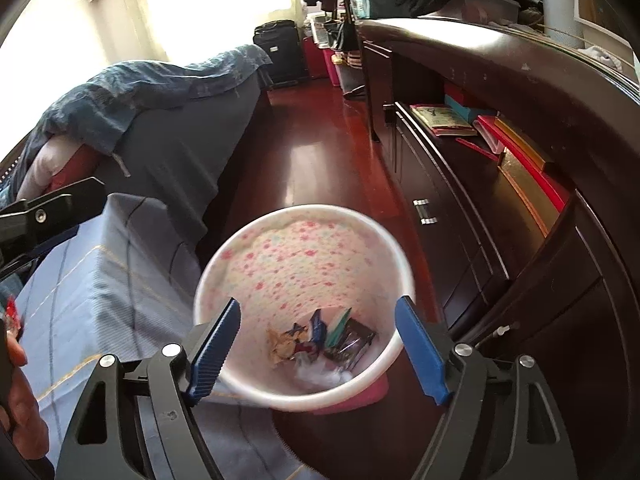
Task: Collect trash
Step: 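Move both open tools back over the table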
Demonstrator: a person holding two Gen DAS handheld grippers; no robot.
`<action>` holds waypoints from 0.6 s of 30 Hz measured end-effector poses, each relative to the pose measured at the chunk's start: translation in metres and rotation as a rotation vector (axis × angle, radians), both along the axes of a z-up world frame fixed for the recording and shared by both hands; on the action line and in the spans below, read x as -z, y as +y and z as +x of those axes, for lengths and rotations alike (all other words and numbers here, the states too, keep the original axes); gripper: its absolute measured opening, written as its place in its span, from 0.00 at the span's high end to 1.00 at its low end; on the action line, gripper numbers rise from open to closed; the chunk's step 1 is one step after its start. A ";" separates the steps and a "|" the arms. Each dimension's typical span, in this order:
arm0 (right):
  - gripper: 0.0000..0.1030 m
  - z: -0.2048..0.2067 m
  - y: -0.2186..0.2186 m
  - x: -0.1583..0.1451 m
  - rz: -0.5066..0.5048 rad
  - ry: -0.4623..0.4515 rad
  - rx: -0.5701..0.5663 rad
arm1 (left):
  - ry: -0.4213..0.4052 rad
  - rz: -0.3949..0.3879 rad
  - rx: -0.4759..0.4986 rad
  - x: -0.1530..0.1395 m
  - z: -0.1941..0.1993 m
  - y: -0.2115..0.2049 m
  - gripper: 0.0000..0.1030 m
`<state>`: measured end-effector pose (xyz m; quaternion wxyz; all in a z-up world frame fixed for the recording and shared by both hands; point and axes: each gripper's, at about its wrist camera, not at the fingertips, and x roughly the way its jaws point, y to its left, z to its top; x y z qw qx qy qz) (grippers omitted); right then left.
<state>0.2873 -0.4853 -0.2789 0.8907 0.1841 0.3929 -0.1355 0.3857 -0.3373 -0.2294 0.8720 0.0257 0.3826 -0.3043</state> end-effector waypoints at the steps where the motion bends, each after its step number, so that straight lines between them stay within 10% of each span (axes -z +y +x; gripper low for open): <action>1: 0.20 -0.001 0.004 -0.002 0.004 -0.001 -0.008 | -0.003 0.001 -0.017 -0.003 -0.002 0.008 0.07; 18: 0.07 -0.012 0.158 -0.056 0.003 -0.031 -0.371 | -0.048 0.075 -0.402 -0.028 -0.061 0.196 0.04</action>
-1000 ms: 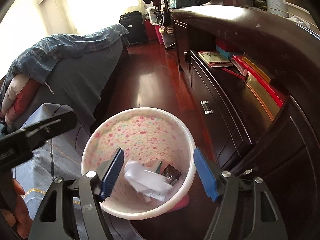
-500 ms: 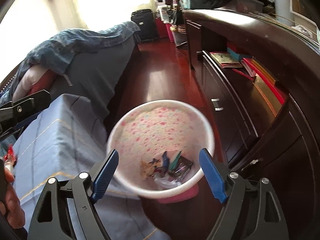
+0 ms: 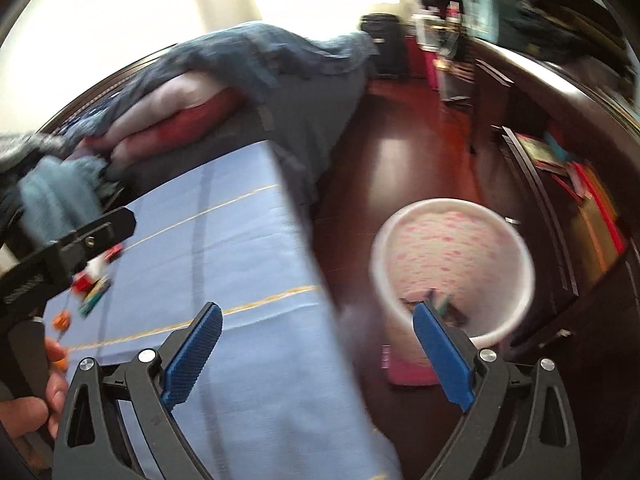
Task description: Collect trash
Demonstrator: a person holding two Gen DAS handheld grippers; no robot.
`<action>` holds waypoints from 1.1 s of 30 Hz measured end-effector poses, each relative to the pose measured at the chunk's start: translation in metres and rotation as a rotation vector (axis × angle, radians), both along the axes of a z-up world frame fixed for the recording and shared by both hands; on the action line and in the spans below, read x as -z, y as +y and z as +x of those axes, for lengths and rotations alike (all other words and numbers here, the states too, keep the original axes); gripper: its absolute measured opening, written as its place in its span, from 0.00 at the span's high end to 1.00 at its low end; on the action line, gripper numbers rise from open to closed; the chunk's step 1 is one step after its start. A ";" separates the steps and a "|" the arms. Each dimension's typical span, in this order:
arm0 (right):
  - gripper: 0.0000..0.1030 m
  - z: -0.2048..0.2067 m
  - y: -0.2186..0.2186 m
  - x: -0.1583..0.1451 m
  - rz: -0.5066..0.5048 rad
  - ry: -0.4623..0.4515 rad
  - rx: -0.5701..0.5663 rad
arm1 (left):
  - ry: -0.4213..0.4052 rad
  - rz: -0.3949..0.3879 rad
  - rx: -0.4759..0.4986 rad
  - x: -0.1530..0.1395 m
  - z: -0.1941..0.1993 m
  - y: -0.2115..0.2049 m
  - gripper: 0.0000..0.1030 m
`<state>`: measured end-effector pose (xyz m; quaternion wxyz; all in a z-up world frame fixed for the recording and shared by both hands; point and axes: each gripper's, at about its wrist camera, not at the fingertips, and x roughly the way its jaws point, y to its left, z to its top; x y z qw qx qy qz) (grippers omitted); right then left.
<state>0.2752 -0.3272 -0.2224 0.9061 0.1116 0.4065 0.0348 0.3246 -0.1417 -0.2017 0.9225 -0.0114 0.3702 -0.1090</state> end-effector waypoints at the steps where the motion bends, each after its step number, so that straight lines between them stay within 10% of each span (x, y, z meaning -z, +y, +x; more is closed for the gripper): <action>1: 0.06 0.000 0.013 -0.002 -0.005 -0.002 -0.030 | 0.002 0.021 -0.050 0.001 -0.003 0.019 0.04; 12: 0.06 -0.005 0.094 -0.006 -0.038 -0.001 -0.198 | 0.077 0.082 -0.358 0.030 0.030 0.142 0.04; 24: 0.06 0.011 0.133 -0.007 -0.079 -0.001 -0.238 | 0.175 0.038 -0.399 0.072 0.072 0.166 0.04; 28: 0.06 0.022 0.145 -0.008 -0.080 -0.003 -0.241 | 0.184 -0.005 -0.399 0.076 0.070 0.176 0.31; 33: 0.06 0.036 0.162 -0.012 -0.071 -0.018 -0.250 | 0.149 -0.055 -0.388 0.069 0.055 0.189 0.34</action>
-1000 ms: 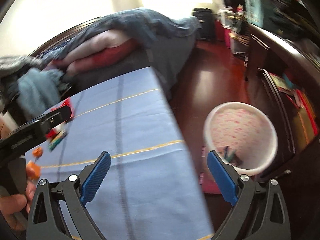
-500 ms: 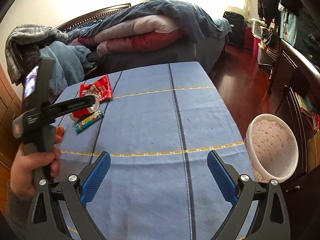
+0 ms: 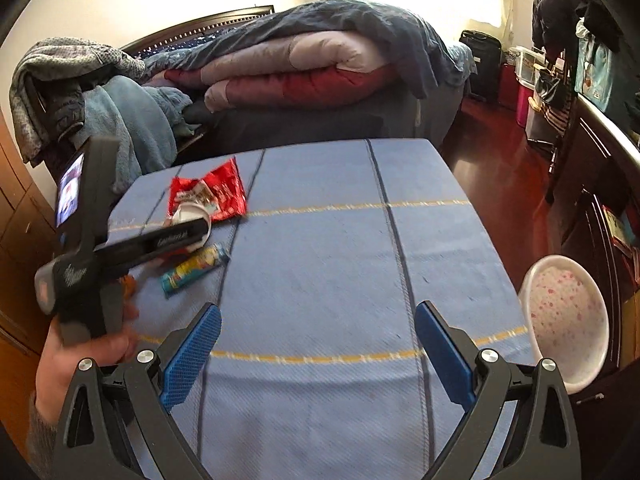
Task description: Collect trash
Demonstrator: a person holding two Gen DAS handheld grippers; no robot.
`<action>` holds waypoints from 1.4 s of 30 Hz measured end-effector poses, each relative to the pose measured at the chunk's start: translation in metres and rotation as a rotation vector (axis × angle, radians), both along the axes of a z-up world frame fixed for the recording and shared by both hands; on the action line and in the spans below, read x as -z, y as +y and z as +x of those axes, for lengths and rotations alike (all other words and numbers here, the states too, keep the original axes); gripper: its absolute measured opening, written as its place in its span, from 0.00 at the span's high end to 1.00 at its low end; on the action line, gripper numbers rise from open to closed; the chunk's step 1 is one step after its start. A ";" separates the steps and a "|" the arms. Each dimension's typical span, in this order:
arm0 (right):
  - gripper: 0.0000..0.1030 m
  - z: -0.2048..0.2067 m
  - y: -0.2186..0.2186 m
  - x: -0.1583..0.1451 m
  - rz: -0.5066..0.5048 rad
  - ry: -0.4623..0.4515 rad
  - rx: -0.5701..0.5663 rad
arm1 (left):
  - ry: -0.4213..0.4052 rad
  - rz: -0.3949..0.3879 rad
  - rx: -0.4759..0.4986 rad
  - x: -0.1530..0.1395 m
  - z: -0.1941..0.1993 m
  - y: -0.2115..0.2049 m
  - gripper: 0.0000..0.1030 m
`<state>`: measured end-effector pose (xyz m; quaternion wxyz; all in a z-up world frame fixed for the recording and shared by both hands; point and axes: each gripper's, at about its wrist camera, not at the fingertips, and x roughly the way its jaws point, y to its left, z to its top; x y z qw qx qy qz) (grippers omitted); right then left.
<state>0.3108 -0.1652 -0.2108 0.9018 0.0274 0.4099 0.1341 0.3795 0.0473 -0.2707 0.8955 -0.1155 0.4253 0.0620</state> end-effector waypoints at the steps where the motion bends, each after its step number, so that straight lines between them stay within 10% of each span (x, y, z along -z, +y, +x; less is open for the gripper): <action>1: 0.06 0.003 0.004 -0.001 0.003 -0.002 -0.006 | -0.016 0.002 -0.006 -0.005 -0.005 0.004 0.34; 10: 0.04 0.069 0.077 0.007 0.068 0.009 -0.114 | -0.156 0.028 -0.136 -0.058 -0.055 0.067 0.34; 23: 0.05 0.154 0.133 0.048 0.024 0.126 -0.160 | -0.149 0.022 -0.164 -0.052 -0.057 0.111 0.33; 25: 0.16 0.150 0.136 0.047 0.035 0.119 -0.178 | -0.144 0.020 -0.152 -0.049 -0.053 0.109 0.33; 29: 0.85 0.144 0.145 0.044 -0.004 0.114 -0.228 | -0.136 0.018 -0.139 -0.046 -0.050 0.105 0.33; 42: 0.96 0.098 0.122 0.013 0.041 0.031 -0.261 | -0.141 0.030 -0.134 -0.055 -0.059 0.089 0.33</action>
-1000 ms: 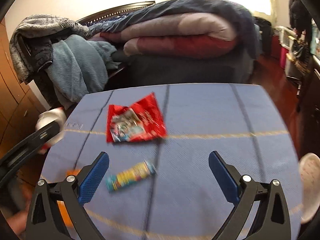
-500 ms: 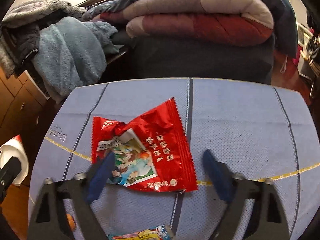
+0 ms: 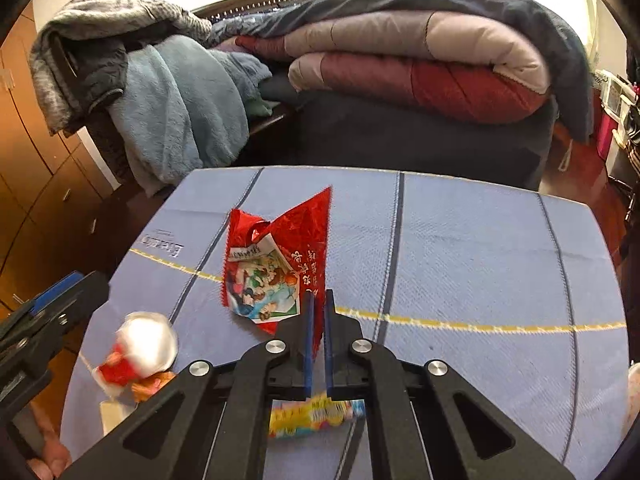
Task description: Collect trash
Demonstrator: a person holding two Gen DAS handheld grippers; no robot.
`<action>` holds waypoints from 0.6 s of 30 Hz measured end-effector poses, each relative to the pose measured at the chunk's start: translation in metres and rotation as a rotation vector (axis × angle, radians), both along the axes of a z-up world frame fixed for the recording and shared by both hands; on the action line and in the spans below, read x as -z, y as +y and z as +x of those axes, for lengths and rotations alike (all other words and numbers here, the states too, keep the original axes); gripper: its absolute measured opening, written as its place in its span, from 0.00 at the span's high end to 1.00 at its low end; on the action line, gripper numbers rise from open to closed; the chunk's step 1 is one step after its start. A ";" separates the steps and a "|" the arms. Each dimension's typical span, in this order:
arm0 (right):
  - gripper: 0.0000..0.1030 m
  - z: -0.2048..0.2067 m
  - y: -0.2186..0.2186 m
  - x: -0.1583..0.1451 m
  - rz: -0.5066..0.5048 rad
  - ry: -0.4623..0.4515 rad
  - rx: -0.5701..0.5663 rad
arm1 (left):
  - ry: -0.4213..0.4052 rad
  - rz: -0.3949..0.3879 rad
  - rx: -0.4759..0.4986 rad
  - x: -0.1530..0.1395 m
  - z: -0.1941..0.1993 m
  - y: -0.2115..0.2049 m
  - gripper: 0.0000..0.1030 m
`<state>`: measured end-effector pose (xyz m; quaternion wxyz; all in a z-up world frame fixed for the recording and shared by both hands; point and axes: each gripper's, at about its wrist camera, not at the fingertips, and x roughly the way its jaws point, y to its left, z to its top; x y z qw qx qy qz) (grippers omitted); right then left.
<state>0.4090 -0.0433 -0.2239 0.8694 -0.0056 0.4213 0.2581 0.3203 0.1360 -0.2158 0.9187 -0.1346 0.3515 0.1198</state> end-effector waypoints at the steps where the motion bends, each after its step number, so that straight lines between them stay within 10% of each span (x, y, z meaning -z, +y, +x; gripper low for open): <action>1: 0.96 -0.005 -0.004 -0.003 -0.003 -0.011 0.004 | -0.005 -0.003 0.003 -0.001 -0.002 -0.002 0.34; 18: 0.96 -0.054 -0.069 -0.033 0.068 -0.065 0.062 | 0.186 -0.004 -0.023 0.046 -0.002 -0.004 0.04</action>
